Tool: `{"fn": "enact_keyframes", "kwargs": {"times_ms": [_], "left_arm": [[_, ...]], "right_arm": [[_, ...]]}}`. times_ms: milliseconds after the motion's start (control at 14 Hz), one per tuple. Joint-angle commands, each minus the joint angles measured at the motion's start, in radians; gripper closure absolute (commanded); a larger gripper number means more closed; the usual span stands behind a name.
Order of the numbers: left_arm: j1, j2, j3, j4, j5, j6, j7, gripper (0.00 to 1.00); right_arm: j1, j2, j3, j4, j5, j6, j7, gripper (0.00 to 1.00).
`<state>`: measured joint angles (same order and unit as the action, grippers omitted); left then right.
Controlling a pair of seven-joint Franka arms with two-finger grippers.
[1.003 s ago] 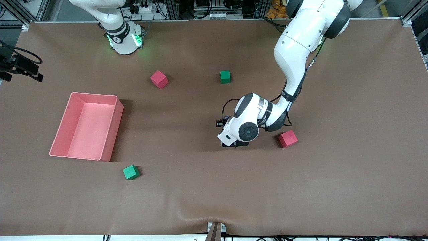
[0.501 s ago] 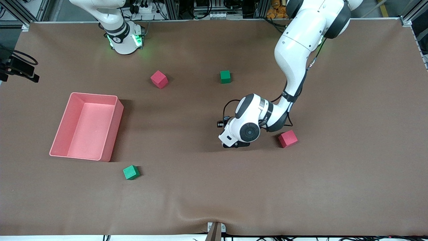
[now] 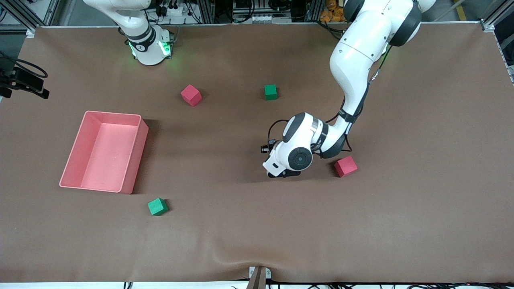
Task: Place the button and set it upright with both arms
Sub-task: 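Lift the yellow button with the left gripper, then move the button and stand it upright on the table with the left gripper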
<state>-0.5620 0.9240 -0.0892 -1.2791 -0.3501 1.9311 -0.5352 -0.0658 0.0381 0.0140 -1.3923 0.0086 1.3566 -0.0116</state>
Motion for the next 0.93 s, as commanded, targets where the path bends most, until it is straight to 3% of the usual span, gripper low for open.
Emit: {"fn": "enact_keyframes", "kwargs": {"times_ms": [0, 501, 860], "left_arm": [[-0.009, -0.016, 0.008, 0.017, -0.018, -0.012, -0.054, 1.00], [-0.004, -0.096, 0.014, 0.026, -0.012, 0.002, -0.126, 1.00], [-0.036, -0.123, 0.077, 0.038, 0.017, 0.103, -0.150, 1.00]], "right_arm": [[-0.002, 0.005, 0.006, 0.021, 0.001, -0.013, 0.005, 0.00], [-0.002, 0.005, 0.006, 0.021, 0.001, -0.013, 0.005, 0.00], [0.000, 0.005, 0.007, 0.021, 0.002, -0.013, 0.007, 0.00]]}}
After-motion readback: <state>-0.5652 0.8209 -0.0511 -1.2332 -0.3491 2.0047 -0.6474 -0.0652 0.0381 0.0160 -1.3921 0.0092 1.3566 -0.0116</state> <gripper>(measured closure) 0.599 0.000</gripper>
